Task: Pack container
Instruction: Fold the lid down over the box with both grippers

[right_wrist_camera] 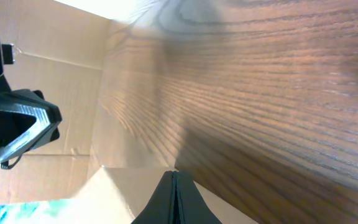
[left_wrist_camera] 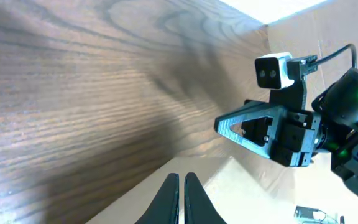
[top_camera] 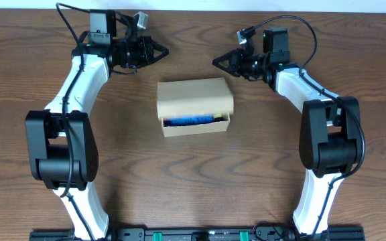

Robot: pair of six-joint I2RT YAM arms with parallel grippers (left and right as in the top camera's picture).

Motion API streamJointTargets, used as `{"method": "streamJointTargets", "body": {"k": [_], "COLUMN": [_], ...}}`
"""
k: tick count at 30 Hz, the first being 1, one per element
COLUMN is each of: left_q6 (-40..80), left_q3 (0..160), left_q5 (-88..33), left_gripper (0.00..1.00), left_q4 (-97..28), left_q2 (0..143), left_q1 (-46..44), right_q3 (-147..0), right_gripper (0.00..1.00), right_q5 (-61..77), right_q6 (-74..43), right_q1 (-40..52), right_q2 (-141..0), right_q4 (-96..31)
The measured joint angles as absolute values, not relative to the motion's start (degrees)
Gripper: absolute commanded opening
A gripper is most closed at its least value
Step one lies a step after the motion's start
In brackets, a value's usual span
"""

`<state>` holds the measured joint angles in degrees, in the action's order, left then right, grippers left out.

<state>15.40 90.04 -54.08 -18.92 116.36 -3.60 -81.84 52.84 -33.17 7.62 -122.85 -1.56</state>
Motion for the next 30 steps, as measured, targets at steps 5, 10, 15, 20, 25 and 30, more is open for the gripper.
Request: {"method": "streamJointTargets", "body": {"k": [5,10,15,20,25,30], "left_q6": [12.8,5.7,-3.5,-11.7,-14.3,-15.0], "left_q3": [90.1,90.1,90.2,89.7,83.8,78.5], "left_q5": [-54.1,-53.7,-50.7,-48.3,-47.3,-46.7], "left_gripper": [0.06,0.06,0.06,0.06,0.06,0.06], "left_q4": [-24.7,-36.8,-50.9,-57.4,-57.2,-54.7], "left_q2": [116.3,114.7,108.6,103.8,103.8,103.9], "left_q1": [-3.6,-3.6,-4.1,-7.2,-10.5,-11.5], "right_q3": [-81.8,-81.5,-81.6,-80.9,-75.2,-71.3], "right_gripper": [0.01,0.01,0.01,0.01,0.02,0.02], "right_q5": [53.0,48.7,40.9,34.0,31.5,31.7], "right_q6": [-29.4,-21.6,-12.8,-7.9,-6.4,-5.8], "right_q1": [7.6,7.7,9.1,13.1,15.0,15.1], "right_q2": [-120.8,-113.4,-104.1,-101.0,-101.0,-101.0], "right_q4": [-7.9,-24.3,-39.1,-43.9,-42.7,-41.2]}}
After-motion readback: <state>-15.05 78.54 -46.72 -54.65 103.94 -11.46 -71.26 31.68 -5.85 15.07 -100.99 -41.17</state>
